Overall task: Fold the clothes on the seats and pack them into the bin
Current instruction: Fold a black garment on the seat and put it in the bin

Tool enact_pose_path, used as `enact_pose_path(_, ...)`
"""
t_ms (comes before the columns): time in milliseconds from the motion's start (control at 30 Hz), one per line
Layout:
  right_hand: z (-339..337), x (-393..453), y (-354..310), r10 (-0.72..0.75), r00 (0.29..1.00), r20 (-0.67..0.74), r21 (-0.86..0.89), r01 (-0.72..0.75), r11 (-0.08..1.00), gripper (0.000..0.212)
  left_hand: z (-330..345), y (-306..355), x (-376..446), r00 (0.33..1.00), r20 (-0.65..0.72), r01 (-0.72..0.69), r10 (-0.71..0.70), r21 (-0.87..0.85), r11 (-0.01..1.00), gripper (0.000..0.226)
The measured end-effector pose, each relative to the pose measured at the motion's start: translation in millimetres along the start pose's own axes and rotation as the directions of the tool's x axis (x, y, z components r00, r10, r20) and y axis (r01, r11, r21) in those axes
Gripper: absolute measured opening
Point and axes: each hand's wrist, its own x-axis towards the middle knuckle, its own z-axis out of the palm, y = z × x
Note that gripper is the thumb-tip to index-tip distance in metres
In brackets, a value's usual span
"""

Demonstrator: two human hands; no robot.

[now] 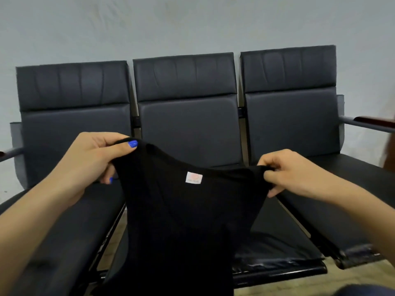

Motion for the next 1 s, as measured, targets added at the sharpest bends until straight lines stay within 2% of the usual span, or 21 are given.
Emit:
enact_pose_path(100,-5,-17,-15,-0.088,0.967,0.237,0.208,0.038,0.977,0.017,-5,3,-6,0.999,0.037,0.026,-0.027,0.015,1.000,0.031)
enact_pose_path(133,-7,-23,-21,-0.128,0.952,0.276,0.294,0.043,0.955,0.014,-5,4,-9,0.999,0.045,0.029,-0.030,0.020,0.999,0.031)
enact_pose_path(167,-9,-27,-27,-0.161,0.948,0.276,0.366,0.051,0.929,0.014,-6,6,-11,0.998,0.051,0.027,-0.028,0.020,0.999,0.028)
enact_pose_path(233,-11,-28,-30,-0.194,0.965,0.178,0.443,0.098,0.891,0.018,-8,12,-16,0.997,0.080,0.016,-0.014,-0.027,1.000,0.013)
enact_pose_path(267,-13,-27,-29,-0.195,0.975,0.104,0.418,0.135,0.898,0.019,-11,14,-18,0.994,0.108,0.004,0.002,-0.053,0.999,0.021)
enact_pose_path(300,-14,-25,-29,-0.192,0.979,0.061,0.369,0.157,0.916,0.018,-14,16,-20,0.991,0.135,-0.015,0.024,-0.067,0.998,0.040)
enact_pose_path(367,-18,-24,-29,-0.187,0.978,0.090,0.366,0.142,0.920,0.012,-18,18,-23,0.985,0.169,-0.034,0.043,-0.059,0.998,0.066)
enact_pose_path(433,-22,-25,-32,-0.153,0.981,0.122,0.460,0.081,0.884,0.014,-22,20,-24,0.973,0.226,-0.033,0.043,-0.046,0.998,0.073)
enact_pose_path(467,-24,-24,-33,-0.122,0.988,0.094,0.462,0.066,0.885,0.017,-22,21,-24,0.970,0.241,-0.026,0.037,-0.051,0.998,0.070)
enact_pose_path(567,-28,-10,-24,-0.017,0.994,-0.112,0.322,0.053,0.945,0.021,-21,21,-25,0.957,0.288,-0.004,0.017,-0.046,0.999,0.062)
enact_pose_path(633,-30,0,-21,0.018,0.983,-0.183,0.273,0.034,0.961,0.014,-16,23,-25,0.953,0.304,-0.008,0.013,-0.015,1.000,0.067)
enact_pose_path(667,-30,5,-20,0.020,0.981,-0.194,0.258,0.031,0.966,0.010,-12,21,-23,0.955,0.295,0.005,-0.004,-0.003,1.000,0.063)
enact_pose_path(733,-32,17,-17,0.030,0.982,-0.186,0.187,0.005,0.982,0.007,-4,17,-14,0.962,0.265,0.059,-0.062,0.020,0.998,0.039)
enact_pose_path(800,-36,32,-15,0.098,0.991,-0.088,0.119,-0.087,0.989,0.006,2,10,1,0.971,0.207,0.106,-0.117,0.063,0.992,0.019)
enact_pose_path(867,-39,51,-11,0.205,0.979,0.010,0.098,-0.205,0.974,0.004,7,0,20,0.972,0.162,0.159,-0.171,0.087,0.983,0.012)
enact_pose_path(1000,-45,99,0,0.318,0.948,0.009,0.098,-0.317,0.943,0.005,20,-19,62,0.960,0.117,0.245,-0.253,0.082,0.966,0.007)
